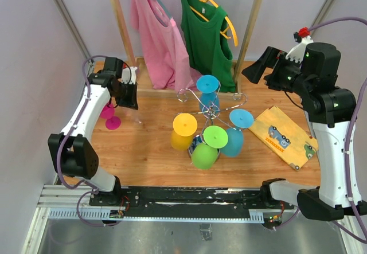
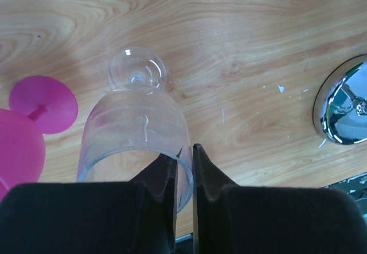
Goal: Take the wine glass off the wine glass rack
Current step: Place the wine glass at the center of the board.
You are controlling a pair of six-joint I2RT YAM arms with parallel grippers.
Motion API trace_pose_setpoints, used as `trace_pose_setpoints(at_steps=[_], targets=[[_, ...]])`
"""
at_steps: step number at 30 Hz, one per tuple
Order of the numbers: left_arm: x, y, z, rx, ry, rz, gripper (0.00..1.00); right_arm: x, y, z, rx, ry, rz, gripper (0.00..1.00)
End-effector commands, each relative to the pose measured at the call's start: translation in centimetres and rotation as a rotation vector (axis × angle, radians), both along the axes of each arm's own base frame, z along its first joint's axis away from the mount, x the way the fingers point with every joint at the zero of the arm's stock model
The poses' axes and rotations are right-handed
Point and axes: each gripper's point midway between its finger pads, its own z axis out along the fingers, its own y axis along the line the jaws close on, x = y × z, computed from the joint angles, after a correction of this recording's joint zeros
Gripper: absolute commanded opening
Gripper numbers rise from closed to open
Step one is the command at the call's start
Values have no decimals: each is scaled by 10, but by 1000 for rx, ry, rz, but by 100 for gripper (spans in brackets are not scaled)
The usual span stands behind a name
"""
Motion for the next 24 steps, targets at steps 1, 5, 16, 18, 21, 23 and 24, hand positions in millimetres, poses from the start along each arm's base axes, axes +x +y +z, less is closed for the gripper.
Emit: trace_pose_setpoints(at_steps=[1, 5, 16, 18, 21, 23, 24], targets=[[7, -3, -1, 1, -37, 1, 0, -5, -8, 8, -19, -28, -24, 99], [6, -1, -5, 19, -28, 4, 0, -5, -8, 7, -18, -23, -21, 99], [4, 5, -12, 47, -9, 20, 1, -2, -6, 1, -19, -6, -11, 99], [3, 5, -15, 48, 0, 20, 3, -2, -6, 1, -20, -6, -11, 99], [2, 5, -18, 45, 8, 19, 7, -2, -5, 1, -20, -6, -9, 99], [1, 5, -19, 46, 12, 20, 9, -2, -5, 0, -20, -3, -9, 99], [1, 5, -19, 46, 14, 21, 10, -2, -5, 0, -20, -4, -9, 99]])
